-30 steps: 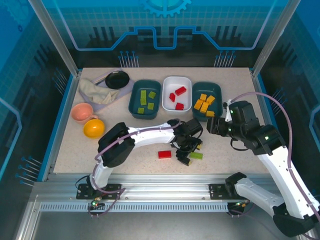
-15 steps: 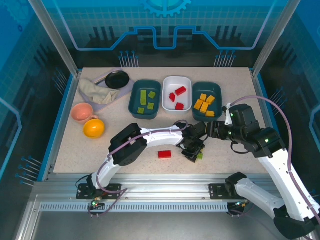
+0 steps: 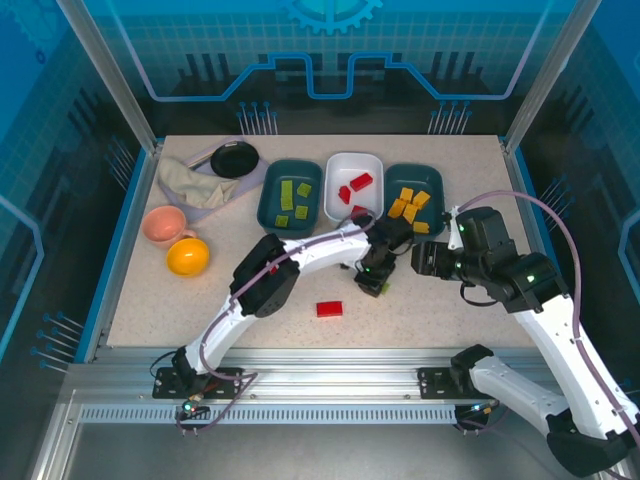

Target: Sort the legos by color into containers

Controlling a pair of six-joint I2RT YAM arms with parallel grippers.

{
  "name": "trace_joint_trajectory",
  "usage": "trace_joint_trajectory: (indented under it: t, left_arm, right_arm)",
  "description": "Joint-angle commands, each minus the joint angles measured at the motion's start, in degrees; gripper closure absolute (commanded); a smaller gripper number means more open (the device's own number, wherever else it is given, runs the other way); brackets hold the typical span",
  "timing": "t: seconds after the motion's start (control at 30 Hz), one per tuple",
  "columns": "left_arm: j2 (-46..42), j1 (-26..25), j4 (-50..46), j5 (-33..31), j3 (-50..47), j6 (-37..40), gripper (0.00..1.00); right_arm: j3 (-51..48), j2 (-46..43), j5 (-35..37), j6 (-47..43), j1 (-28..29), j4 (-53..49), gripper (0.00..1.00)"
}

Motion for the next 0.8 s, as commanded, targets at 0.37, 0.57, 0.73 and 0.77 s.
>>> trace_joint_trajectory:
  t: [0.37,0.57,0.73,0.77]
  left_arm:
    - [-1.6,7.8,-11.9,-9.5,-4.6,24.1,0.34]
    - [-2.9,8.1,-4.8,-7.8,-8.3,24.4,0.50]
    - [-4.3,7.8,-0.3,-8.4,-10.1,24.4,0.60]
    - [-4.7,7.8,0.0,-8.8,-10.2,24.7,0.63]
  right_arm:
    - [2.1,3.9,-1.7,-0.5,-1.3,2.3,0.35]
    - [2.5,4.8,-2.0,-0.5,-1.3,2.7,0.35]
    - [2.3,4.6,-2.0,-0.6,-1.4,2.6,0.35]
    - [2.2,4.5,-1.9,-0.7,-1.3,2.5,0.35]
